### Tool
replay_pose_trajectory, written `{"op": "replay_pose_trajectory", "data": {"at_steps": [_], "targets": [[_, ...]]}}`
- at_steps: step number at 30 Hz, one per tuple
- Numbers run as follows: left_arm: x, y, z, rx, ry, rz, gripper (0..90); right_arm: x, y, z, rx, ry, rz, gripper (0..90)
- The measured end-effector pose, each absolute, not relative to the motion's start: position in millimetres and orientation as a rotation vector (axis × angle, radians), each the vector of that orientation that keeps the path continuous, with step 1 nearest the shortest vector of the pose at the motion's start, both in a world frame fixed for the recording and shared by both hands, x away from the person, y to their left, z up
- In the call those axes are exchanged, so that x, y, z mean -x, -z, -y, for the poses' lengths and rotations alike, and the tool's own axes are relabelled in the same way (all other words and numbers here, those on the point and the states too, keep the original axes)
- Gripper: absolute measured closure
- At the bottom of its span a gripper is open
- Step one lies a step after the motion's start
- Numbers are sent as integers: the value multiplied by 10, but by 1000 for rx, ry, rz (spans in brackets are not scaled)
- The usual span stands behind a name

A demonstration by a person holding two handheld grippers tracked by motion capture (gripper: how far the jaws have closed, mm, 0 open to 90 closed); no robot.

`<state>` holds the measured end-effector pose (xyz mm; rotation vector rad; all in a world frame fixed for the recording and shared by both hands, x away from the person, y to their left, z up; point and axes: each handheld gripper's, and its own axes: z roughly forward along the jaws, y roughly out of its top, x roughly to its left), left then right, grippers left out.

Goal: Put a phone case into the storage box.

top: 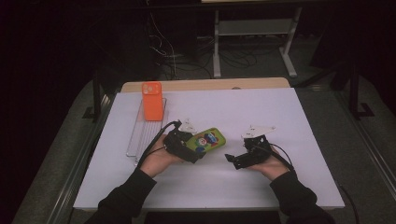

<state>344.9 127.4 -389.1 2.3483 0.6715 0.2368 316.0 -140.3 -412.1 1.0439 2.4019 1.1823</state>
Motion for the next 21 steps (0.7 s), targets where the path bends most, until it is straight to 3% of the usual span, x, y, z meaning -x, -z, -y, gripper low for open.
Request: {"op": "replay_pose_trajectory", "data": {"at_steps": [21], "targets": [[-3484,3885,-1309,-2333,-198,-677,151,-2961,4117,1224,-449,-791,-2182,5]]}}
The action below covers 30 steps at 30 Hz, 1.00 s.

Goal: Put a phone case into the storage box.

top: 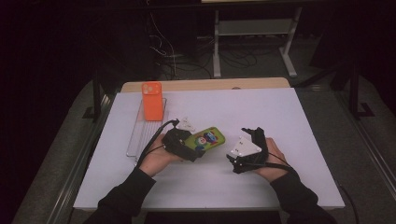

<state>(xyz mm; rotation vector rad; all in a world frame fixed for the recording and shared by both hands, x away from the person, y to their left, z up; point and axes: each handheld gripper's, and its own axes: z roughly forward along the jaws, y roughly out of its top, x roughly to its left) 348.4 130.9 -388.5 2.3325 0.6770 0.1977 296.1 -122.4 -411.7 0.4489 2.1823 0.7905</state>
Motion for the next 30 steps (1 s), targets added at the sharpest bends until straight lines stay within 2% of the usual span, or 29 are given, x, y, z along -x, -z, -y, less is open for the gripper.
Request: {"op": "replay_pose_trajectory", "data": {"at_steps": [10,21,23,30], "targets": [[-3461,3907,-1273,-2290,-189,-722,152,-2880,4185,1130,-242,-611,-2078,6],[-3455,3860,-1273,-2312,-169,-697,152,-2846,4239,1036,-66,-487,-2003,11],[-3432,3863,-1240,-2277,-157,-720,152,-2835,4250,1005,-48,-487,-1991,44],[-3394,3851,-1185,-2317,-151,-666,153,-2783,4280,892,19,-475,-1938,161]]}}
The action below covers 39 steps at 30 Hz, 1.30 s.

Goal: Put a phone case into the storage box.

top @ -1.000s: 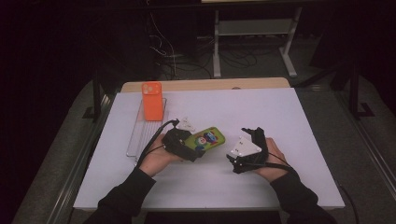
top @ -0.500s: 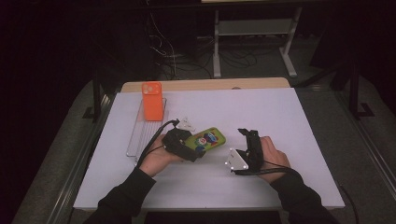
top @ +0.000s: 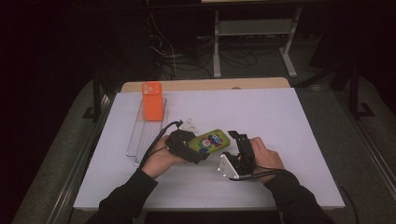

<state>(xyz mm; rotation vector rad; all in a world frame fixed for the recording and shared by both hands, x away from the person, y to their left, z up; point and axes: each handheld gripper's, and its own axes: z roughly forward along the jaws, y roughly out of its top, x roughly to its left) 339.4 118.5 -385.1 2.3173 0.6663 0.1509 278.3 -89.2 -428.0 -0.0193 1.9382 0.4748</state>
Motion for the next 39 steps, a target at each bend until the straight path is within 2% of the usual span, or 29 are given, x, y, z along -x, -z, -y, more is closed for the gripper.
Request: {"op": "replay_pose_trajectory", "data": {"at_steps": [20,29,34,39], "targets": [[-3350,3881,-1115,-2314,-139,-646,151,-2674,4423,730,179,-398,-1886,727],[-3362,3872,-1156,-2296,-140,-638,124,-2663,4436,720,190,-385,-1851,758],[-3388,3851,-1215,-2275,-124,-657,26,-2692,4419,765,164,-367,-1862,759],[-3401,3827,-1275,-2256,-128,-650,0,-2749,4393,843,85,-368,-1888,759]]}}
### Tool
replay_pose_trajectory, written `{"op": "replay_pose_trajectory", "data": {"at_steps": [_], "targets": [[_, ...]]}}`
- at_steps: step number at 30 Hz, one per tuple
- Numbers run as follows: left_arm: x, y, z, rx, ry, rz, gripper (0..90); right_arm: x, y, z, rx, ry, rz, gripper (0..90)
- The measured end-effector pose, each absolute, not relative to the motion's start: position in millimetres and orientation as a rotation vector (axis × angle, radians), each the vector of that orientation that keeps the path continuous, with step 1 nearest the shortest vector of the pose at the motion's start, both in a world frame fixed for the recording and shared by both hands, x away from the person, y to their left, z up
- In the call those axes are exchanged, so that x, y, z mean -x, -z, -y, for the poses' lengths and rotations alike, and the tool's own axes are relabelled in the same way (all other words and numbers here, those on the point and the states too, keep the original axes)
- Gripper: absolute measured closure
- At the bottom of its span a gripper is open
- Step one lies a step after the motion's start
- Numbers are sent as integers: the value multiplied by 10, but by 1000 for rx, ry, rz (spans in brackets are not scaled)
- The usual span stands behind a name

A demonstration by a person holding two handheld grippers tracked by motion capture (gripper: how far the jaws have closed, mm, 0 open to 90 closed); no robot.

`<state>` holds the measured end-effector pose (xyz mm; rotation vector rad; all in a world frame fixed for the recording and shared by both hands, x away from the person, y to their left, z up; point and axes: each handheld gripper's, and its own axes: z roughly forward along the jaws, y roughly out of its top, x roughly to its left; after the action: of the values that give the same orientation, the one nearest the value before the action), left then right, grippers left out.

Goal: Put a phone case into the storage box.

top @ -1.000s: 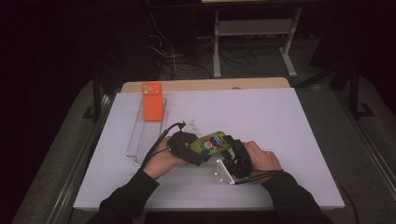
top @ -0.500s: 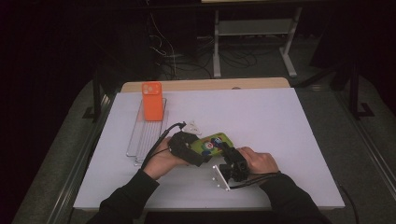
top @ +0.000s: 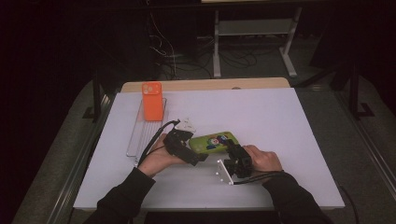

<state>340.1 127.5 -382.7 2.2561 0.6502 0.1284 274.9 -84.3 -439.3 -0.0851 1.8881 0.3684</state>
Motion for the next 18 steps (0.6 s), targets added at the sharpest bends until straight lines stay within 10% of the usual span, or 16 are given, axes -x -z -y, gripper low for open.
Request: {"op": "replay_pose_trajectory", "data": {"at_steps": [18], "targets": [[-3469,3837,-1306,-2263,-147,-667,0,-2935,4221,1149,-431,-744,-2118,759]]}}
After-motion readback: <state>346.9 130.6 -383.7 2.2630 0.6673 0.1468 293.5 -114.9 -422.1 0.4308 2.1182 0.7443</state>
